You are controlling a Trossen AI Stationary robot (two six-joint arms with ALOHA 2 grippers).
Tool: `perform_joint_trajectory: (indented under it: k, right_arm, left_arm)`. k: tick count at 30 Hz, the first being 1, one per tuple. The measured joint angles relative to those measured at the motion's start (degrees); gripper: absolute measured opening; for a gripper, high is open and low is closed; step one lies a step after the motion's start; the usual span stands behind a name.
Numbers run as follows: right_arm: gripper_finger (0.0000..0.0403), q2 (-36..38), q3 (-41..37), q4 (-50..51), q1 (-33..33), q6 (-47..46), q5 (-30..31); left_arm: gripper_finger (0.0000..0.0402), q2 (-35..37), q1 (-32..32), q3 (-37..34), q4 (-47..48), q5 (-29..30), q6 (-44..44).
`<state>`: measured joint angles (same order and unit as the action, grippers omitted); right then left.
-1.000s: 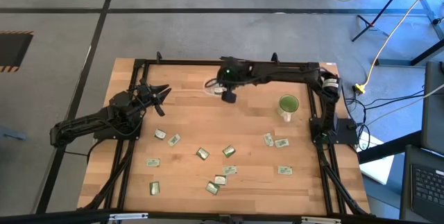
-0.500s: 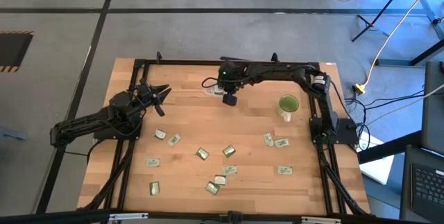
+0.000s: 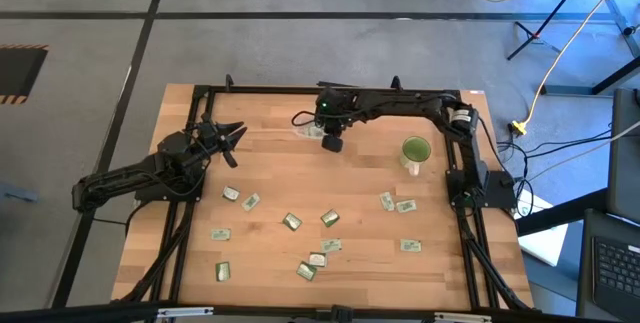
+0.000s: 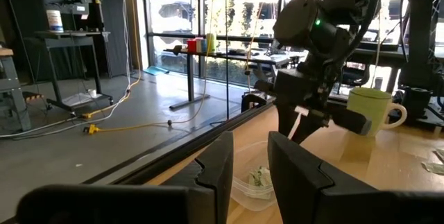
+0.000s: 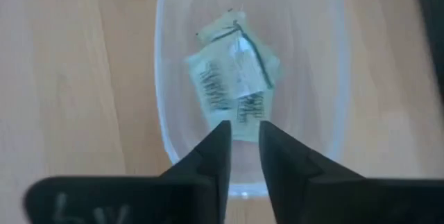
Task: Pick and place items into bin
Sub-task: Put the green stevia packet into the bin
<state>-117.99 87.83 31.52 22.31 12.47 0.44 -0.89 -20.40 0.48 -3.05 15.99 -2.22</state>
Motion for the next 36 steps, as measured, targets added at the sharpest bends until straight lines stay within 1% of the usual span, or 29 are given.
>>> perform_joint_trajectory:
  k: [3, 6, 9, 13, 16, 18, 20, 23, 25, 27, 29, 33, 36]
  right_arm:
    - [0.0103, 2.5, 0.07, 4.13, -0.63, -0.69, 0.49]
    - [0.0111, 5.97, 0.04, 9.13, -2.73, -2.5, -0.82]
    - [0.0111, 9.11, 0.04, 14.8, -6.35, -3.01, -3.22]
    - [0.011, 11.48, 0.02, 23.12, -12.59, -3.53, -3.23]
    - [0.011, 12.67, 0.02, 28.67, -17.09, -9.41, -2.24]
    - [0.011, 13.42, -0.51, 31.97, -19.84, -13.84, 0.14]
    - [0.011, 14.61, -2.64, 32.52, -22.31, -18.24, 2.7]
    - [0.011, 16.59, -7.81, 31.9, -25.54, -24.74, 3.62]
    - [0.011, 18.07, -11.91, 30.22, -27.27, -28.75, 3.76]
    - [0.011, 19.52, -16.06, 27.34, -28.75, -32.02, 5.52]
    - [0.011, 20.64, -20.21, 24.73, -30.17, -34.02, 6.67]
    - [0.011, 22.26, -27.75, 18.71, -32.23, -37.01, 6.81]
    - [0.011, 22.2, -31.4, 17.16, -33.13, -39.27, 6.76]
  left_arm:
    - [0.0086, -0.02, 0.0, 0.01, 0.0, 0.0, 0.0]
    - [0.0086, -0.02, -0.02, -0.01, 0.0, -0.07, 0.0]
    - [0.0086, 0.0, -0.01, -0.01, 0.0, -0.07, 0.0]
    - [0.0086, -0.02, 0.0, -0.01, 0.02, -0.08, 0.0]
    - [0.0086, 0.0, 0.0, -0.01, 0.0, -0.09, 0.0]
    - [0.0086, -0.02, 0.0, 0.0, 0.02, -0.12, 0.0]
    - [0.0086, 0.0, 0.0, -0.01, 0.02, -0.13, 0.0]
    - [0.0086, -0.01, -0.01, 0.0, 0.02, -0.17, 0.0]
    - [0.0086, 0.0, -0.01, 0.0, 0.01, -0.22, 0.0]
    - [0.0086, 0.0, 0.0, 0.01, 0.02, -0.24, 0.02]
    - [0.0086, 0.0, -0.01, -0.01, 0.0, -0.24, 0.15]
    - [0.0086, 0.0, 0.0, -0.01, -0.09, -0.13, 2.14]
    - [0.0086, -0.02, 0.0, 0.01, -0.11, -0.09, 1.7]
